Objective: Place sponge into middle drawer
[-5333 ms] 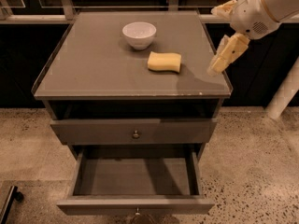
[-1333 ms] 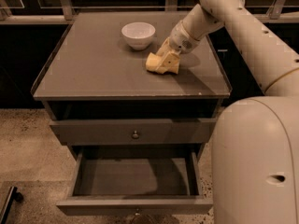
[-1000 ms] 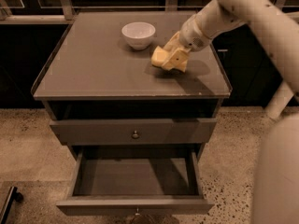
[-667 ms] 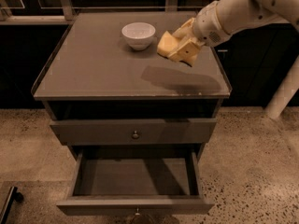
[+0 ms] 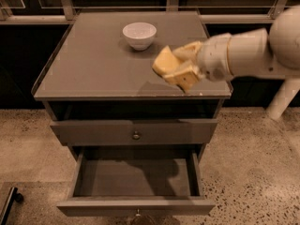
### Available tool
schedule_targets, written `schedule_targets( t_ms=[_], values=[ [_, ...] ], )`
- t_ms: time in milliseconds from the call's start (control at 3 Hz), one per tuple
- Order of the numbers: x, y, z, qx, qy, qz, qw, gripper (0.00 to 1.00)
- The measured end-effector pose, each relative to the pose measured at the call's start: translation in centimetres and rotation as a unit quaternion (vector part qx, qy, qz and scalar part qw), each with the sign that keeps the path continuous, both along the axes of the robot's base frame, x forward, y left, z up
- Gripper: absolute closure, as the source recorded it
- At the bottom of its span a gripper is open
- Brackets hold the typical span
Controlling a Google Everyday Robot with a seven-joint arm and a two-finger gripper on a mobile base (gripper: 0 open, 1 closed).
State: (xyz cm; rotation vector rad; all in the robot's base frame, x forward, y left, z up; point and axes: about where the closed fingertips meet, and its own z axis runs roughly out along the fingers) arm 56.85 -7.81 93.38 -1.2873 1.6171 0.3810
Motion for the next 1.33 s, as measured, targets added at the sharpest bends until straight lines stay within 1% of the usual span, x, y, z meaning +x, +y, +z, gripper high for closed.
schedule_targets(
  t_ms=[333,667,1000,1333],
  values=[
    [-2.9,-2.3,-8.7,0.021,0.075,-0.038,0.9963,1.00],
    [-4.8,-1.5,-12.0,0.011,0.105,-0.029,0.9940,1.00],
    [-5.3,-1.5,-12.5,0.017,0.102,-0.032,0.9942,1.00],
    [-7.0,-1.7,-15.5,0.052,0.104,-0.061,0.9914,1.00]
  ],
)
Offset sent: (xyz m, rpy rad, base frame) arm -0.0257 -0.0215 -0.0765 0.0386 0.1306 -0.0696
